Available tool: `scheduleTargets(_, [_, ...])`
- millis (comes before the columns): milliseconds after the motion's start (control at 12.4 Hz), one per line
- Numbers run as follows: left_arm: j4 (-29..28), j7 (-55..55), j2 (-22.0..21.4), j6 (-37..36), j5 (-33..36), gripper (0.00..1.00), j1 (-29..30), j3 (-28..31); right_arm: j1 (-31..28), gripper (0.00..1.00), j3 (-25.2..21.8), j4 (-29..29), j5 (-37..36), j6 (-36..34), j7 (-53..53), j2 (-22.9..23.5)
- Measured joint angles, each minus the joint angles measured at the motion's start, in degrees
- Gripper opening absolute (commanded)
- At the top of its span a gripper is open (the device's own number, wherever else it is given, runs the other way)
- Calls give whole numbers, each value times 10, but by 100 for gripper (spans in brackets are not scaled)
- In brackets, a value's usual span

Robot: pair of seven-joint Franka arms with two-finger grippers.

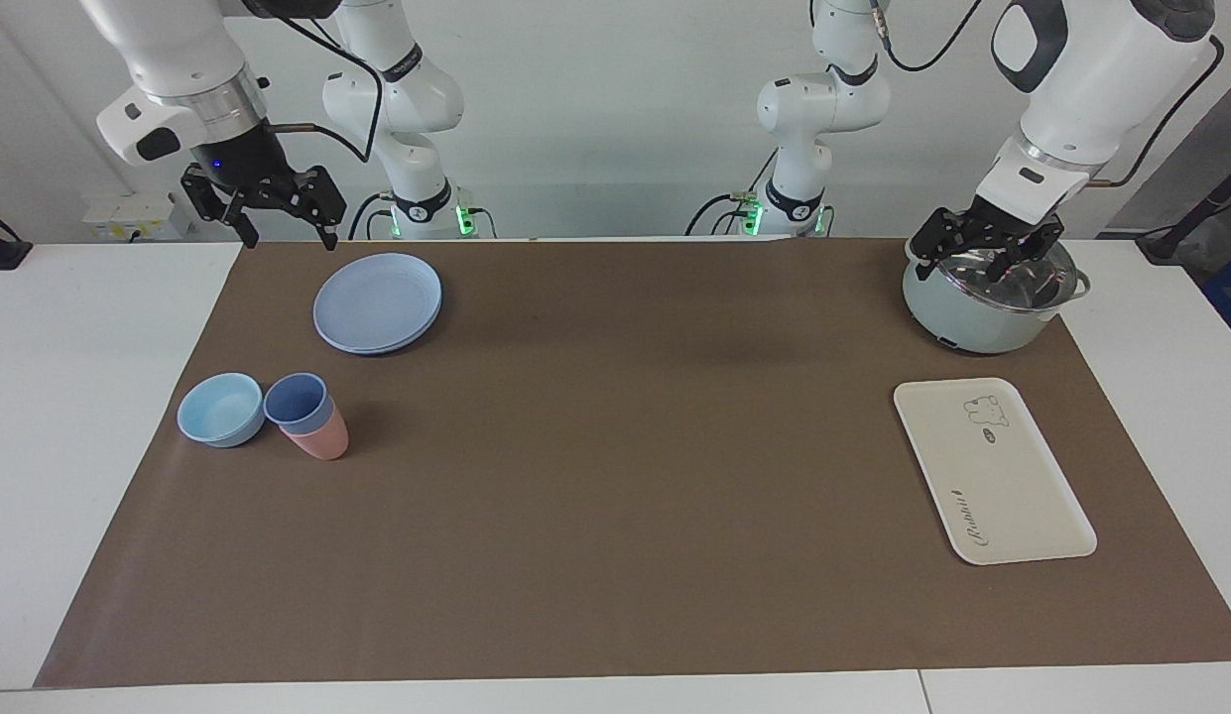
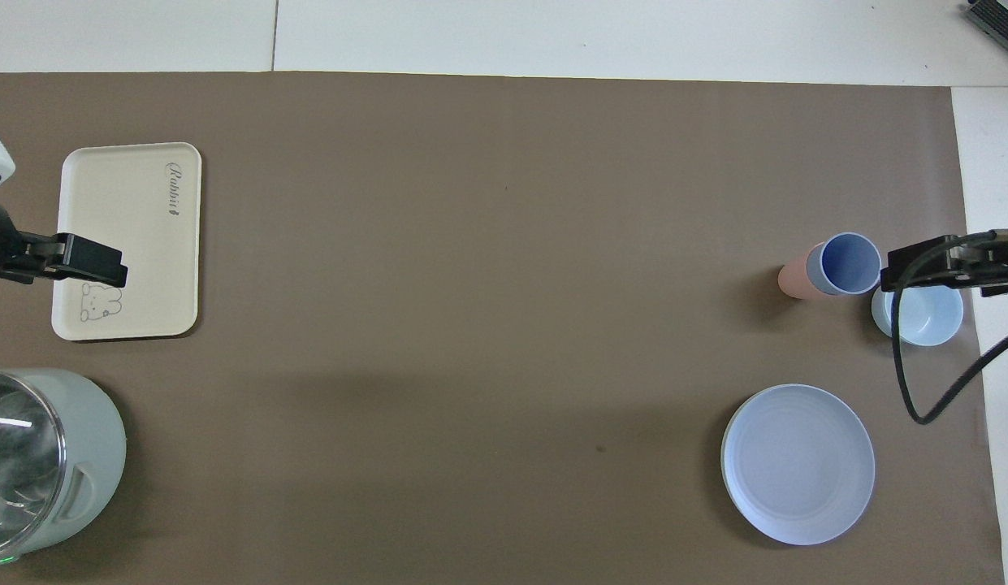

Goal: Place cup on tray
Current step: 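Move the right gripper to the blue cup nested in the pink cup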

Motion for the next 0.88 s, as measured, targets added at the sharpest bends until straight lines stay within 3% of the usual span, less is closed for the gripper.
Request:
scheduleTargets(723, [0, 0, 0, 0, 0, 100, 0, 0, -1, 99, 0, -9, 0, -34, 0, -17])
scheduleTargets(884, [0, 0, 0, 0, 0, 100, 0, 0, -3, 91, 0, -10, 0, -28, 0, -19])
